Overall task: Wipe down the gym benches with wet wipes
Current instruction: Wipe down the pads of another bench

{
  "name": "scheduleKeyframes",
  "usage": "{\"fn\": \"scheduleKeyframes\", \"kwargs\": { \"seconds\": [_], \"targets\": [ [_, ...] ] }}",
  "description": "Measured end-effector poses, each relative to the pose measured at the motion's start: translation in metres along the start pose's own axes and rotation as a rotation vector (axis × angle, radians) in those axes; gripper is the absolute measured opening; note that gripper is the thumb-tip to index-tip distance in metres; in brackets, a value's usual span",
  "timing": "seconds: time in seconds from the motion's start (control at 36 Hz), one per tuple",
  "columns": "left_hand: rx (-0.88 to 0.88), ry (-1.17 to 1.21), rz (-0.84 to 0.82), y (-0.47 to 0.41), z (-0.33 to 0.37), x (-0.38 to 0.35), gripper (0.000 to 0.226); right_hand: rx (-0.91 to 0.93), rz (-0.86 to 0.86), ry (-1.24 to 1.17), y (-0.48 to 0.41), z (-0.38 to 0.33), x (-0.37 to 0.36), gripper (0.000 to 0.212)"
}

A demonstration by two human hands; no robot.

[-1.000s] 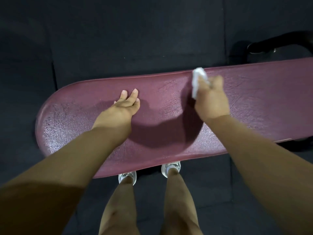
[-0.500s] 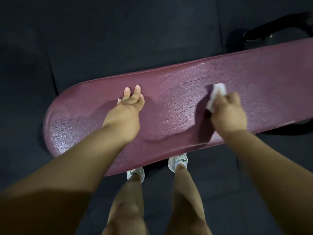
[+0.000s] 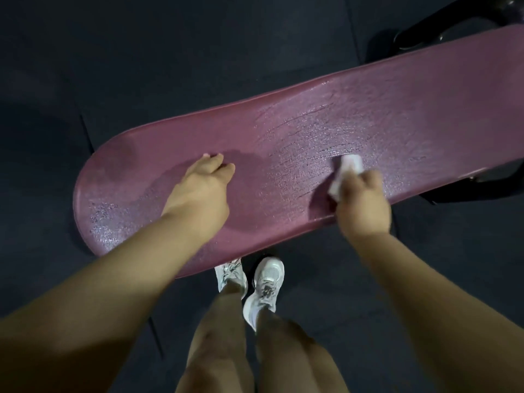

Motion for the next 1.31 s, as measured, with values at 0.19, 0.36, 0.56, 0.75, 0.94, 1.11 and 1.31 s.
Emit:
{"fn": "scheduleKeyframes", "kwargs": {
  "seconds": [0.19, 0.36, 0.56, 0.75, 0.94, 1.11, 1.31],
  "targets": [
    [0.029, -0.069, -0.065, 0.034, -0.012, -0.035, 0.07, -0.163, 0.052, -0.202, 0.039, -0.034, -0.021, 0.061],
    [0.061, -0.119, -0.175, 0.036, -0.009, -0.044, 0.078, 0.681, -0.048, -0.093, 0.071, -0.06, -0.031, 0.071],
    [0.076, -0.103, -0.122, 0.036, -0.011, -0.052, 0.083, 0.044, 0.08, -0.15, 0.031, 0.019, -0.014, 0.054],
    [0.036, -0.076, -0.079, 0.033, -0.022, -0.056, 0.089, 0.137, 0.184, -0.307, 0.083, -0.073, -0.043, 0.051],
    [-0.019, 0.015, -0.06, 0.032, -0.031, -0.043, 0.085, 0.687, 0.027, -0.075, 0.096, -0.087, -0.044, 0.05],
    [-0.01, 0.087, 0.105, 0.05, -0.059, -0.016, 0.07, 0.042, 0.06, -0.139, 0.063, -0.057, -0.026, 0.059],
    [0.094, -0.035, 0.088, 0.074, -0.111, 0.011, 0.072, 0.248, 0.06, -0.246, 0.131, -0.172, -0.056, 0.052]
  ]
}}
Point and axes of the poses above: each hand's wrist, its own y-axis away from the middle knuckle, its own x-axis out of the back of the hand, z = x × y, the point moved 5 cm from there along -y, towards the middle knuckle, and after that the axes turned 9 degrees about y, right-handed, at the moved point
